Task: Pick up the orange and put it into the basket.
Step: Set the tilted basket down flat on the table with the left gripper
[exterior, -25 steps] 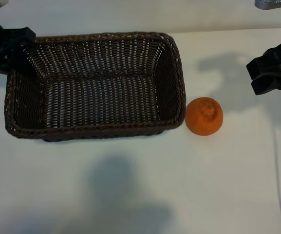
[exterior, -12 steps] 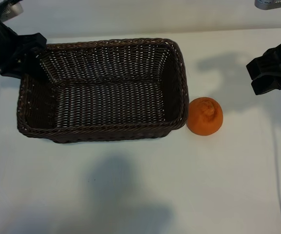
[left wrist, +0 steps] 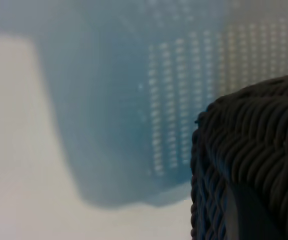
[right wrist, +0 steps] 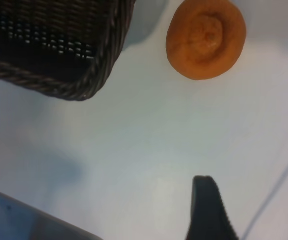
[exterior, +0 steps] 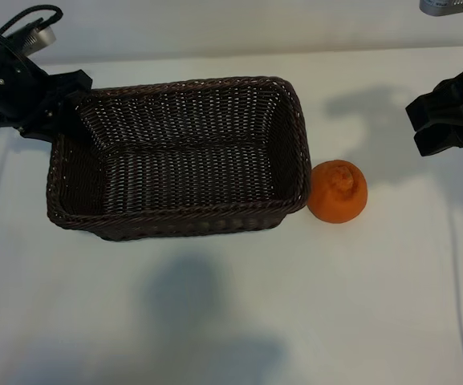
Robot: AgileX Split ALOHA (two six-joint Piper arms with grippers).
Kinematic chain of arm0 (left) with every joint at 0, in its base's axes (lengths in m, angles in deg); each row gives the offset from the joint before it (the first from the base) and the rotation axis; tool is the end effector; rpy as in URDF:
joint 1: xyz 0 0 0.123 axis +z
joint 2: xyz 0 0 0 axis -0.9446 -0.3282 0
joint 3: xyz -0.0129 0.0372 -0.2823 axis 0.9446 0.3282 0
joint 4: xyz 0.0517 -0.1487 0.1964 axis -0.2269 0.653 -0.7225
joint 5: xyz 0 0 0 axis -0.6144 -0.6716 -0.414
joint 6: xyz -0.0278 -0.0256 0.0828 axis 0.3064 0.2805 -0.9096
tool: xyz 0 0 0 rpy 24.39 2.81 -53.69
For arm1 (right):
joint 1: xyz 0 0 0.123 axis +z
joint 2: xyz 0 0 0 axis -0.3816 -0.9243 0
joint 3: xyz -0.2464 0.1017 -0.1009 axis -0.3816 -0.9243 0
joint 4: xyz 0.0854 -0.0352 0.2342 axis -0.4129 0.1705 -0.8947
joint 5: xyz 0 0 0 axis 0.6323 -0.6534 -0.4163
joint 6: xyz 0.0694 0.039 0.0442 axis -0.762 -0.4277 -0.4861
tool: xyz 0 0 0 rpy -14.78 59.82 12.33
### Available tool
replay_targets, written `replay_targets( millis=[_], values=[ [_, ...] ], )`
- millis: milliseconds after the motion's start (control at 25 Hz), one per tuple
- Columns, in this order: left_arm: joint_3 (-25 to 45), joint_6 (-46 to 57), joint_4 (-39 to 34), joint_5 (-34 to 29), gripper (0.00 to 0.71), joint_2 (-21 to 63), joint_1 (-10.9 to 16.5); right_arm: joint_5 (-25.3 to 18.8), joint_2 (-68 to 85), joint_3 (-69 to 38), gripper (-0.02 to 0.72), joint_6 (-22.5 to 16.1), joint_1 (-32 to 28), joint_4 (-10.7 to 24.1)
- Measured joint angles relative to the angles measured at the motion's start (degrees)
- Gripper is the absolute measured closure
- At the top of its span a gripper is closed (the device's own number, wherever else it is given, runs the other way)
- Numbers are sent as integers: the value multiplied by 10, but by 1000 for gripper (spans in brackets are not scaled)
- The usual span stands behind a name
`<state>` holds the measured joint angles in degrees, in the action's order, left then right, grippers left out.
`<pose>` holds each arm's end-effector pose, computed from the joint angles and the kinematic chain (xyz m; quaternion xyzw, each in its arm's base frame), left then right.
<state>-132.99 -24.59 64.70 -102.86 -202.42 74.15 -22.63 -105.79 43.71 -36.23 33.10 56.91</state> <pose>0.3940 -0.0153 0.2084 -0.0177 0.9752 -0.2121 0.0610 0.2509 0.0651 0.3520 -0.0799 0.9744 0.1173 0.1746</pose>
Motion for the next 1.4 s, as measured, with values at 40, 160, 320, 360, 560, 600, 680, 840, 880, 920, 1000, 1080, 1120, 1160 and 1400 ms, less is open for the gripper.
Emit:
replay_targets(
  millis=[40, 160, 320, 360, 560, 600, 680, 840, 880, 920, 1000, 1080, 1120, 1160, 1400],
  values=[
    [0, -2, 0, 4, 534, -3, 0, 0, 0, 0, 290, 0, 0, 0],
    [0, -24, 1, 13, 534, -12, 0, 0, 0, 0, 290, 0, 0, 0],
    [0, -46, 0, 26, 534, -24, 0, 0, 0, 0, 290, 0, 0, 0],
    [0, -46, 0, 29, 534, -27, 0, 0, 0, 0, 290, 0, 0, 0],
    [0, -47, 0, 44, 534, -40, 0, 0, 0, 0, 290, 0, 0, 0],
    [0, -47, 0, 46, 534, -43, 0, 0, 0, 0, 290, 0, 0, 0],
    [0, -51, 1, 52, 534, -48, 0, 0, 0, 0, 290, 0, 0, 0],
    [0, -57, 4, 55, 534, -57, -1, 1, 0, 0, 290, 0, 0, 0],
    [0, -58, 4, 56, 534, -60, -3, 2, 0, 0, 290, 0, 0, 0],
    [0, -60, 5, 56, 534, -60, -6, 1, 0, 0, 290, 0, 0, 0],
    [0, -67, 6, 55, 534, -61, -11, 1, 0, 0, 290, 0, 0, 0],
    [0, -72, 7, 55, 534, -61, -16, 1, 0, 0, 290, 0, 0, 0],
    [0, -72, 7, 55, 534, -61, -17, 1, 0, 0, 290, 0, 0, 0],
    [0, -72, 7, 55, 534, -61, -18, 1, 0, 0, 290, 0, 0, 0],
    [0, -72, 7, 59, 534, -61, -18, 1, 0, 0, 290, 0, 0, 0]
  ],
)
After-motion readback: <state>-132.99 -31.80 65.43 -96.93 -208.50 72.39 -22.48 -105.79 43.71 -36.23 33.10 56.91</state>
